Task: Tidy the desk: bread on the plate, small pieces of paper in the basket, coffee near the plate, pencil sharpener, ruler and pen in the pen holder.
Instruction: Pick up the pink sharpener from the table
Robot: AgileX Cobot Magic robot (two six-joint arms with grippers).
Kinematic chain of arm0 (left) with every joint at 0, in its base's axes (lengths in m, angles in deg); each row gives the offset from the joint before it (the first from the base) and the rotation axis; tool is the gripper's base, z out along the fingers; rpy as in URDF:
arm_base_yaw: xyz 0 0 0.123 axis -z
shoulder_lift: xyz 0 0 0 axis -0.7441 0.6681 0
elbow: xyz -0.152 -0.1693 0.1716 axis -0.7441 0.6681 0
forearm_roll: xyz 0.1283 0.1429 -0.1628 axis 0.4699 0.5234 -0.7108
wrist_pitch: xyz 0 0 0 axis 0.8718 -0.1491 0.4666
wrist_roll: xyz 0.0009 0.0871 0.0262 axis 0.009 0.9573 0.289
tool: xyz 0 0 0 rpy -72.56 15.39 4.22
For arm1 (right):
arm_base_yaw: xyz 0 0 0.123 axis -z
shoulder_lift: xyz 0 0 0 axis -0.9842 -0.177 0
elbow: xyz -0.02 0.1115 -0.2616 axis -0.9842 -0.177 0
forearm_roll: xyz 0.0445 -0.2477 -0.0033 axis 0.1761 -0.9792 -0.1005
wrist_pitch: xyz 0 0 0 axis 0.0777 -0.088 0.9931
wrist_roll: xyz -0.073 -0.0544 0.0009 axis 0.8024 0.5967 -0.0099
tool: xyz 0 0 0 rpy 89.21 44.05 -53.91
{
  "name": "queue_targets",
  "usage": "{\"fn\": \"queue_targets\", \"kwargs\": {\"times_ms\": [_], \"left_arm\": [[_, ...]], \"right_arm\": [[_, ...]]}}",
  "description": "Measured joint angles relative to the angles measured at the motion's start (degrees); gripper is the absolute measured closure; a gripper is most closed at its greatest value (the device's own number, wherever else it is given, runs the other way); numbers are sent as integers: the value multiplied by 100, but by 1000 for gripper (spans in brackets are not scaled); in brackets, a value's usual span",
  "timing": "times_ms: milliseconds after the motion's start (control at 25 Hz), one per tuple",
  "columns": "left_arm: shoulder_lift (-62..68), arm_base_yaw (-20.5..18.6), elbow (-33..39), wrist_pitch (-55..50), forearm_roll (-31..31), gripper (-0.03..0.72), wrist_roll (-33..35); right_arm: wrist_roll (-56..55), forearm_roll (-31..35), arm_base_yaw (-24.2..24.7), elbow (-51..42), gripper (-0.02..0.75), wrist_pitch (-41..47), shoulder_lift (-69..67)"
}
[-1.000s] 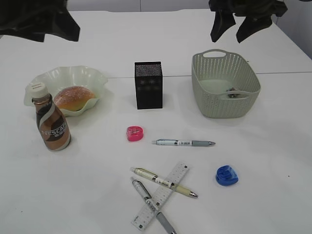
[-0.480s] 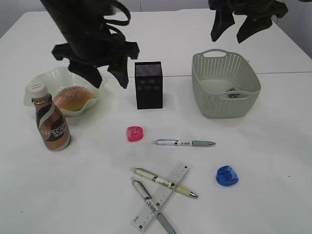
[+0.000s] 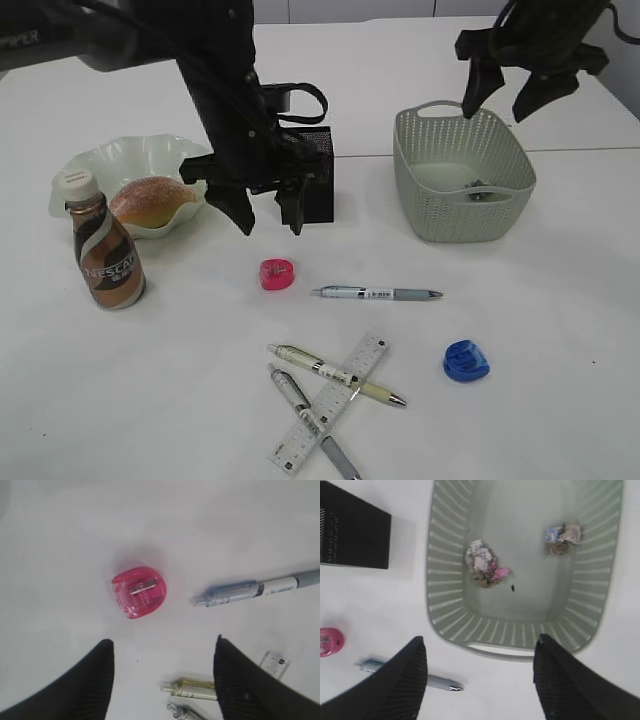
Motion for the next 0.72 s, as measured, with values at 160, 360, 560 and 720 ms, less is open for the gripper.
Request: {"fn": "queue_targets", "kwargs": {"times_ms": [160, 360, 560, 720], "left_arm": [[224, 0, -84, -41, -10, 227, -161], [497, 0, -84, -50, -22, 200, -264], [604, 0, -84, 76, -22, 193, -264], [641, -34, -84, 237, -54, 191, -264]], "right_arm": [[0, 12, 294, 0, 248, -19, -2], [31, 73, 484, 0, 248, -19, -2], [62, 121, 506, 0, 248, -19, -2], [73, 134, 506, 0, 248, -19, -2]]}}
